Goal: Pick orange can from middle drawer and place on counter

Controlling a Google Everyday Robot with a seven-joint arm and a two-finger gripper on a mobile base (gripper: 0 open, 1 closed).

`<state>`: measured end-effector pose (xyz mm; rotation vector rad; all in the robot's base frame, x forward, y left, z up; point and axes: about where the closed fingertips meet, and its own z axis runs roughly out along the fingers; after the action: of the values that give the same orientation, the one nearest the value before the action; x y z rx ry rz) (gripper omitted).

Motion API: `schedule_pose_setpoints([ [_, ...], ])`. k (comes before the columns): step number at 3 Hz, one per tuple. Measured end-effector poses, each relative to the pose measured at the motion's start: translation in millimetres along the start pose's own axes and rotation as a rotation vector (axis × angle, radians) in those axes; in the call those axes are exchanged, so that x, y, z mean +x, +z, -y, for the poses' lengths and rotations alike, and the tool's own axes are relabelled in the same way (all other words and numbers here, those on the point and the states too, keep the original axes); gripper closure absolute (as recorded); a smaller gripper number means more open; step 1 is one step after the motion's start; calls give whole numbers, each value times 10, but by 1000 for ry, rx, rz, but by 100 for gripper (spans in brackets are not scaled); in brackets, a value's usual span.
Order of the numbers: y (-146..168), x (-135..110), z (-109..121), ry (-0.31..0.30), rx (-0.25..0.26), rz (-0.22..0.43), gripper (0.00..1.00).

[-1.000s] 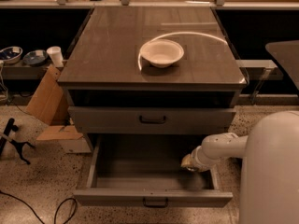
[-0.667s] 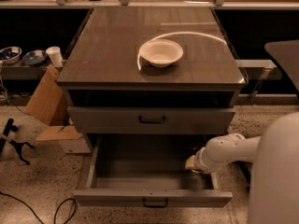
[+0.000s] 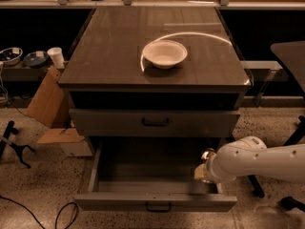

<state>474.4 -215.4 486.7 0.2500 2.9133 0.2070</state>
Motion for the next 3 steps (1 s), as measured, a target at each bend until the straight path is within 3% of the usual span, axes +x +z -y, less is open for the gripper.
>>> schedule_pose_setpoints([
  [1, -708, 190, -43, -36, 60, 28, 100],
  [2, -1233, 219, -96, -56, 98, 66, 100],
  [3, -1812, 64, -265, -106, 130, 113, 100],
])
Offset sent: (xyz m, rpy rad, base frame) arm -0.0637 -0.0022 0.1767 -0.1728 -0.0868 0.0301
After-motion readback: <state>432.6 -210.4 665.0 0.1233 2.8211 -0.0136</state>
